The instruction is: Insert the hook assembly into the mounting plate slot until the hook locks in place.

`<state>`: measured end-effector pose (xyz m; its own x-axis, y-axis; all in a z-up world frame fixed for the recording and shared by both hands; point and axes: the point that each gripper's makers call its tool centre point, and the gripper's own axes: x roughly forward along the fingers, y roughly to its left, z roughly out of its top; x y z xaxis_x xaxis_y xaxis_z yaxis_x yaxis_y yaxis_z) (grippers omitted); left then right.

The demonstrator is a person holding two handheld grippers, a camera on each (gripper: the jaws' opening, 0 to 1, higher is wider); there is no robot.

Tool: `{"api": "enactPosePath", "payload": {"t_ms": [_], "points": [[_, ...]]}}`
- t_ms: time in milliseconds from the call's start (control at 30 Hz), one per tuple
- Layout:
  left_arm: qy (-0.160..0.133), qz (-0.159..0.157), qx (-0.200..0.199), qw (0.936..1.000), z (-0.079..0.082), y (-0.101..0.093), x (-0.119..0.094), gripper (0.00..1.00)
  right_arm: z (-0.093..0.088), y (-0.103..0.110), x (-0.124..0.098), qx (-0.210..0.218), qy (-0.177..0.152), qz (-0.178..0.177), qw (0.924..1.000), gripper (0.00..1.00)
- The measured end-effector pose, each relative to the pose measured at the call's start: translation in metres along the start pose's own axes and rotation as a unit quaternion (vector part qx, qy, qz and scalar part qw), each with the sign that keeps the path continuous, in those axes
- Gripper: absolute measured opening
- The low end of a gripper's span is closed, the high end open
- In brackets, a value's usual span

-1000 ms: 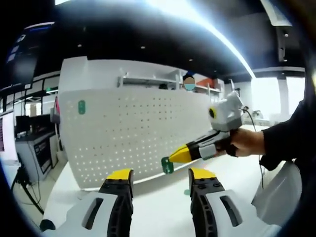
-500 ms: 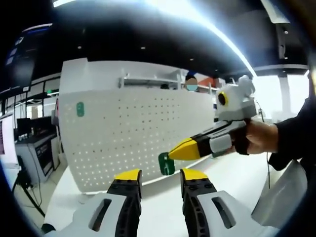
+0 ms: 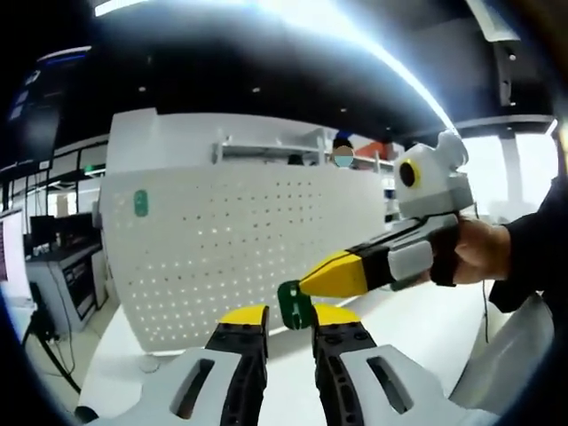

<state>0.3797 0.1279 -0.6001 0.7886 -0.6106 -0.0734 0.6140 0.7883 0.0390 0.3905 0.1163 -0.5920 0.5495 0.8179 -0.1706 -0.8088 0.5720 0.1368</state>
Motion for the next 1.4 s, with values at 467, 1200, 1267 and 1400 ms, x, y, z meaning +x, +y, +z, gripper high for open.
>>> {"api": "enactPosePath", "payload": {"t_ms": [467, 1200, 1267, 1400], "points": [[-0.006, 0.000, 0.013, 0.9999, 0.0006, 0.0002, 0.0004, 0.09, 0.0018, 0.0091, 0.0024, -0.001, -0.002, 0.009, 1.0000, 0.00], [-0.007, -0.002, 0.006, 1.0000, 0.0003, -0.0016, 0.0020, 0.04, 0.0012, 0.0092, 0.0038, 0.002, -0.004, 0.012, 0.9999, 0.00], [-0.007, -0.001, 0.005, 1.0000, 0.0003, -0.0010, 0.0022, 0.03, 0.0013, 0.0092, 0.0039, 0.000, -0.004, 0.013, 0.9999, 0.00], [-0.008, 0.000, 0.002, 1.0000, 0.0004, -0.0006, 0.0023, 0.03, 0.0016, 0.0095, 0.0040, -0.008, -0.004, 0.013, 0.9999, 0.00]]}}
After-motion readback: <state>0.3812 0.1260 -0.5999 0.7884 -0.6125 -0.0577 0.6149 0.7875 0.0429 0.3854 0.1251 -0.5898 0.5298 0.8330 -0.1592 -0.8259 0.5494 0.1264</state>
